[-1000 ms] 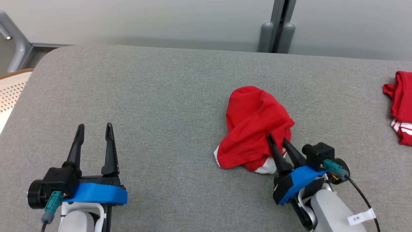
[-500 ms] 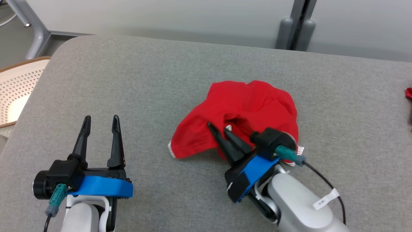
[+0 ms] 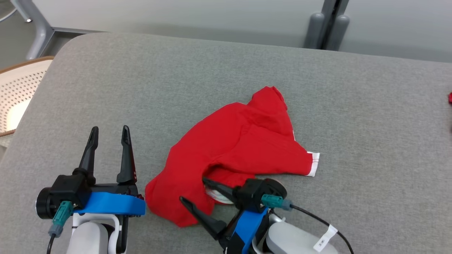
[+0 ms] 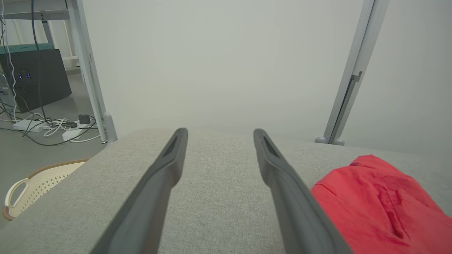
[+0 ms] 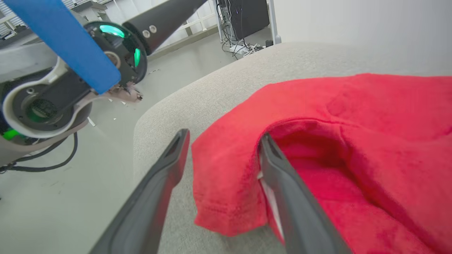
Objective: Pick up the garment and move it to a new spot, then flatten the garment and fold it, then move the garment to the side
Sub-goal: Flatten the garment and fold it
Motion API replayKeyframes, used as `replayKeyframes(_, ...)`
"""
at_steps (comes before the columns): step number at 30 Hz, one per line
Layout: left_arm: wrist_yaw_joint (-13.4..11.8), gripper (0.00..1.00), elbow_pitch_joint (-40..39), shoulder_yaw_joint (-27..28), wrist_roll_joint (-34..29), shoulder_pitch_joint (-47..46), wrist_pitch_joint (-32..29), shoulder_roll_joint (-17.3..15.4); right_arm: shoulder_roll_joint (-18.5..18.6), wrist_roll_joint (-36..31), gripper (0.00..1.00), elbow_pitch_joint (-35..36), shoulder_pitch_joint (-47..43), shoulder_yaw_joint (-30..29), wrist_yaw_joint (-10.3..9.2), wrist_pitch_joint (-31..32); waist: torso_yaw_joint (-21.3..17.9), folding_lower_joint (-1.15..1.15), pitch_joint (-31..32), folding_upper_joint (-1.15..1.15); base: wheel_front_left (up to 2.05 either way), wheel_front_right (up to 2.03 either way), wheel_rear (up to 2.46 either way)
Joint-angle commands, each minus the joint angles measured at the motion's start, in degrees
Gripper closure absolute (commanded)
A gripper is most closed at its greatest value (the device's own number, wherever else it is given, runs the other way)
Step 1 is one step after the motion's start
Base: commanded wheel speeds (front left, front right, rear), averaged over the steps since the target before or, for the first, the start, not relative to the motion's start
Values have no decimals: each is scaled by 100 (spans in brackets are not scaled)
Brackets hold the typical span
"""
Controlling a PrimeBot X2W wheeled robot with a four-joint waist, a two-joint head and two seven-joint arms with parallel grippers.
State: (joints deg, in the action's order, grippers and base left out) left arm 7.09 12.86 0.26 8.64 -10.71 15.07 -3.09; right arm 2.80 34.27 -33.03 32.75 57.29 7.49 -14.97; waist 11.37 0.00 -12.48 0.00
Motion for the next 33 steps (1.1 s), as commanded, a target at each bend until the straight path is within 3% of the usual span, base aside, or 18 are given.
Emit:
replayKeyframes(1, -5, 0, -13, 35, 6, -33, 16, 12, 18, -89, 0, 66, 177, -114, 1, -25, -87, 0, 33, 0, 0, 0, 0)
replayKeyframes(8, -11, 0, -69, 182, -62, 73, 15, 13, 36, -968, 0, 506, -106, -1376, 1, -25, -397, 0, 112, 0, 0, 0, 0)
replayKeyframes(15, 6, 0, -140, 225, -104, 89, 15, 16, 455, -1710, 0, 808, -545, -2950, 1, -25, -507, 0, 102, 0, 0, 0, 0)
replayKeyframes(22, 20, 0, -165, 205, -109, 57, 15, 19, 683, -2021, 0, 592, -764, -3638, 1, 42, -489, 0, 47, 0, 0, 0, 0)
replayKeyframes(33, 40, 0, -162, 142, -74, -24, 16, 22, 498, -2046, 0, -506, -746, -3716, 1, 59, -316, 0, -70, 0, 0, 0, 0)
